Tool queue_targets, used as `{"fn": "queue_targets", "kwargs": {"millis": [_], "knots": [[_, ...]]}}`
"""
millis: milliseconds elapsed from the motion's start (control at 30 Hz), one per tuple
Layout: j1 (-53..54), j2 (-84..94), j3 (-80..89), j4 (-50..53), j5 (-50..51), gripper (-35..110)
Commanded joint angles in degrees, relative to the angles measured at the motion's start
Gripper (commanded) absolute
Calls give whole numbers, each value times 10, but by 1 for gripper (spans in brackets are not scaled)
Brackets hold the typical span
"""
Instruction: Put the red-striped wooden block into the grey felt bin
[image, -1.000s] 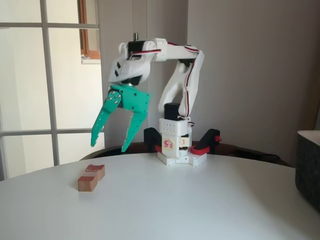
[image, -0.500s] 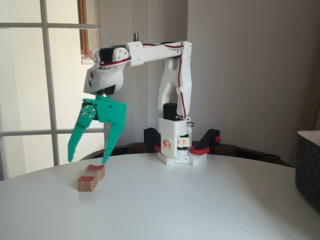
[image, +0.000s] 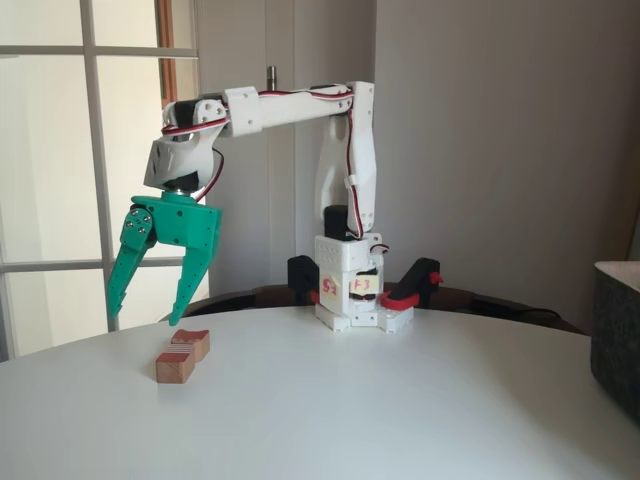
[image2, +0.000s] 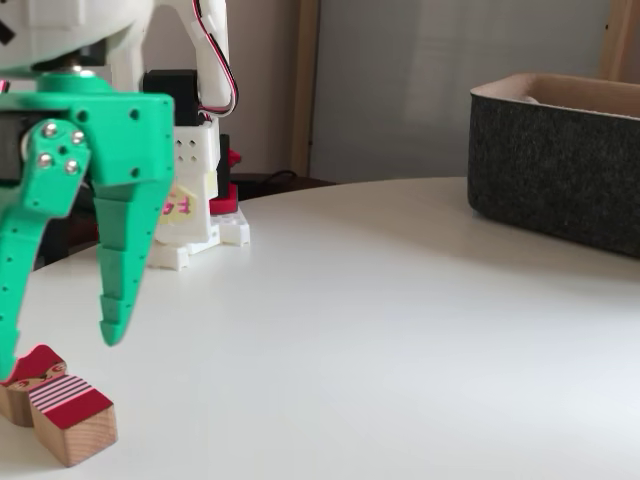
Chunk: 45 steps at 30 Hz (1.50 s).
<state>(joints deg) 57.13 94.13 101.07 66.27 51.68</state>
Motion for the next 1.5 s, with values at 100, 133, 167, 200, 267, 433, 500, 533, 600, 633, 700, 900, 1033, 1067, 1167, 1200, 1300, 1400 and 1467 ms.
{"fn": "queue_targets", "kwargs": {"millis": [100, 133, 167, 200, 267, 433, 500, 533, 600, 633, 700, 900, 1033, 1067, 1167, 1200, 1300, 1400, 1467], "knots": [[47, -5, -12, 37, 51, 23], [52, -9, -11, 38, 57, 23], [56, -11, -11, 39, 62, 23], [60, -14, -10, 40, 66, 22], [62, -19, -9, 42, 69, 23], [62, -26, 4, 44, 62, 24], [57, -27, 10, 45, 54, 24], [54, -27, 14, 46, 50, 24], [46, -27, 21, 56, 40, 24], [41, -27, 24, 63, 36, 24], [33, -26, 29, 78, 30, 24], [8, -26, 44, 95, 20, 25], [-3, -27, 52, 95, 16, 26], [-4, -27, 54, 95, 14, 26], [-7, -28, 55, 95, 11, 26], [-8, -30, 55, 95, 10, 26], [-8, -35, 53, 94, 11, 27], [-6, -37, 49, 87, 14, 28], [-4, -37, 49, 77, 17, 28]]}}
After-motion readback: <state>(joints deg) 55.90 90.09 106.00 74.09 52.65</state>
